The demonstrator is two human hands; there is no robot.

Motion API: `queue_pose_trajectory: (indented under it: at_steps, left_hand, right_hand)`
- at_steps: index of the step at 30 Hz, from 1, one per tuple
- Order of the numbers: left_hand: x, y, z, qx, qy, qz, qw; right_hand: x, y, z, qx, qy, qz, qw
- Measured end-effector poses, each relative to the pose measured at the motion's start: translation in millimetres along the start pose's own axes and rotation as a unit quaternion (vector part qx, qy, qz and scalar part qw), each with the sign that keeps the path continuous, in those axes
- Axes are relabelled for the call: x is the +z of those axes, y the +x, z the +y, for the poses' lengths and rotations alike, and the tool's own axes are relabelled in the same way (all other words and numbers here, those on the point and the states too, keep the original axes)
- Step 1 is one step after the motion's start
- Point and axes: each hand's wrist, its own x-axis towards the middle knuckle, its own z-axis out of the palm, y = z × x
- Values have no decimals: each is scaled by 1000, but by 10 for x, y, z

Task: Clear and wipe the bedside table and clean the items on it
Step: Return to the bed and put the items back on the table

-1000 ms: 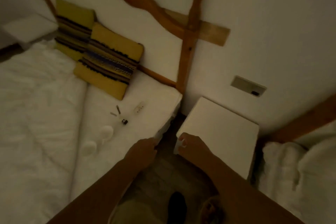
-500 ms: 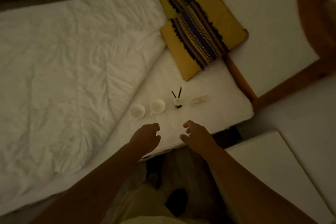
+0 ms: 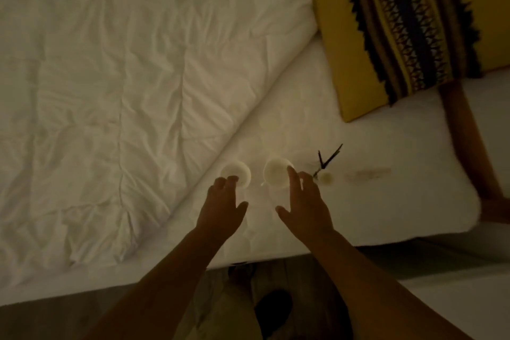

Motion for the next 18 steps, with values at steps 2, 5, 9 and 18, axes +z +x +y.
queue_pose_trajectory:
  at_steps: [2, 5, 9, 18]
  left_hand:
    - [124, 169, -79, 21, 66, 33, 997]
    - [329, 395, -193, 29, 92, 54, 994]
    - [584, 636, -317, 16, 56, 46, 997]
    - [827, 904, -446, 53, 59, 109, 991]
  right_hand:
    - [169, 226, 37, -13, -37, 15, 999]
    - [417, 536, 117, -19, -50, 31, 998]
    - [719, 761, 215, -22, -54, 52, 997]
    - [970, 852, 335, -12, 19, 94, 995]
